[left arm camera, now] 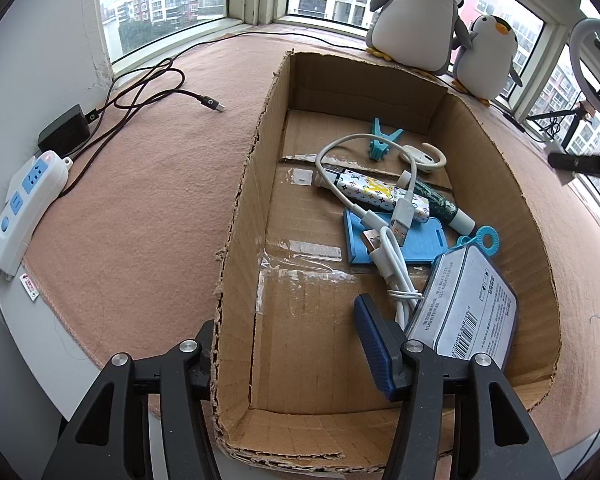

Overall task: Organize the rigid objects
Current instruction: 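Lift the white wall charger, carry it into the box and release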

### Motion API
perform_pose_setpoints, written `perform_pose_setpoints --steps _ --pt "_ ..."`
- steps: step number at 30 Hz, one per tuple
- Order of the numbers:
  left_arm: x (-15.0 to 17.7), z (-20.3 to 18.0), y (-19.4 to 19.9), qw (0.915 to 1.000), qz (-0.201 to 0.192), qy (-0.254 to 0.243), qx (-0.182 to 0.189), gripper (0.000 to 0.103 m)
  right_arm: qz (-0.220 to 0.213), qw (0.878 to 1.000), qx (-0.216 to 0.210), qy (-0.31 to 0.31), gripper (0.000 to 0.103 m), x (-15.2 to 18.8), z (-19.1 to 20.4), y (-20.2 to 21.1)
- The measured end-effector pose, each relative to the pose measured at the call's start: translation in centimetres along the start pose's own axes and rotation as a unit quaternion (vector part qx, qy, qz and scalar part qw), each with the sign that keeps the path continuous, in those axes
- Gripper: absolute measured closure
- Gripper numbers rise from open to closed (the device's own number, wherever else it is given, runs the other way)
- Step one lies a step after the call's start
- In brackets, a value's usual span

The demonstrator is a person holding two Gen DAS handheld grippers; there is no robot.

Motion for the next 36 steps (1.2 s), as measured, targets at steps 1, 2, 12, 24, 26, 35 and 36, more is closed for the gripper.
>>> perform_pose_setpoints --steps 1,2,12,24,26,35,36 --pt "0.0 0.0 0.0 1.0 0.0 0.0 0.0 0.044 -0.002 1.0 -0.006 -0.001 0.071 0.0 0.8 0.2" --pt "0.0 0.0 0.0 1.0 0.0 0.0 0.0 0.044 -0.004 1.0 -0.014 0.002 0.071 0.0 1.6 0.4" --pt "0.0 0.0 0.0 1.0 0.0 -0.003 0.001 0.044 0.0 0.997 -0.055 0.048 0.071 1.8 11.6 0.8" --pt "0.0 0.1 0.1 0.9999 0.0 -0.009 0.009 0.044 0.046 0.996 -0.046 0.053 0.071 4.1 17.6 -4.8" --pt "0.0 0.2 0.1 0.9999 0.0 -0.009 0.01 0.044 0.053 0.997 -0.044 0.046 0.071 4.1 17.8 -5.5" --pt "0.1 0.3 0.2 0.9998 0.001 -0.013 0.015 0.044 0.05 0.998 -0.027 0.034 0.071 4.1 17.9 -7.0" --pt "0.1 0.3 0.2 0.9998 0.001 -0.013 0.016 0.044 0.05 0.998 -0.029 0.032 0.065 4.1 17.9 -7.0"
Point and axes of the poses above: each gripper's, at about its wrist camera, not at the fingertips, and y roughly against the way its jaws point, z to its left, x to its underside, the point moved 1 cm from there along -y, roughly the way its jaws point, and after that the axes turned 15 degrees about -y, right-handed, at the moved point
